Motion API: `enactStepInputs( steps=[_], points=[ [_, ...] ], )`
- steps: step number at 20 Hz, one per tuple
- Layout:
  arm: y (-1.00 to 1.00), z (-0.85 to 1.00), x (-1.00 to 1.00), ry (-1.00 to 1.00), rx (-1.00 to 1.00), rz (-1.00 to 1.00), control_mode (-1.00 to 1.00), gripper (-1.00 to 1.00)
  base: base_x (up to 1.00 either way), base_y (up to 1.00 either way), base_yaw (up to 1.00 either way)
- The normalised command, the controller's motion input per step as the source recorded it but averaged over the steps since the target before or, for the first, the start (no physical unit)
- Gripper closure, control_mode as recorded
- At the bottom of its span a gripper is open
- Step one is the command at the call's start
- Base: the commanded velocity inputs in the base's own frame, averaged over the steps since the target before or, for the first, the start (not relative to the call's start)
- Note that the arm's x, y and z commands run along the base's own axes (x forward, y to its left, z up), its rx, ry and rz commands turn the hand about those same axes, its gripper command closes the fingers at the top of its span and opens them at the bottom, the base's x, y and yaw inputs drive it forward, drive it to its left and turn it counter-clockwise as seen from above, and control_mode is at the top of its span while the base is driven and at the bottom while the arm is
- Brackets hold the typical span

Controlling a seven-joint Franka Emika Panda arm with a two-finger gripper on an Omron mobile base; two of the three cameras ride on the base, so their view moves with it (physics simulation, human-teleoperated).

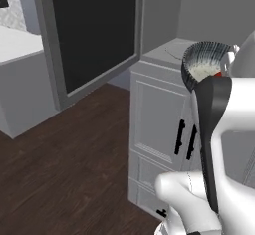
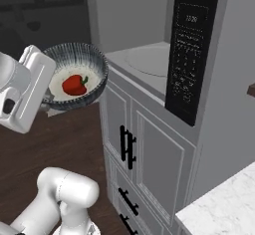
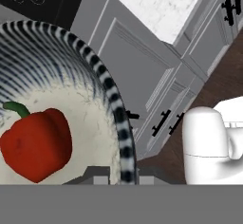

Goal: Pick the bell pepper from the sink and place it in the bowl. Then pick the bowl and place it in the microwave. Then close the microwave door and press the start button.

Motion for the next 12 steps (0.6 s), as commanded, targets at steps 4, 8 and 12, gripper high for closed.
enactStepInputs(
  steps=[4,8,12],
  points=[
    [0.00,0.00,0.00,0.00,0.00,0.00,1.00,1.00,0.19,-0.03,-0.24],
    [0.00,0.00,0.00,0.00,0.00,0.00,1.00,1.00,0.11,0.00,-0.28],
    [0.00,0.00,0.06,-0.01,0.00,-0.06,-1.00,1.00,0.05,0.00,-0.23]
  ],
)
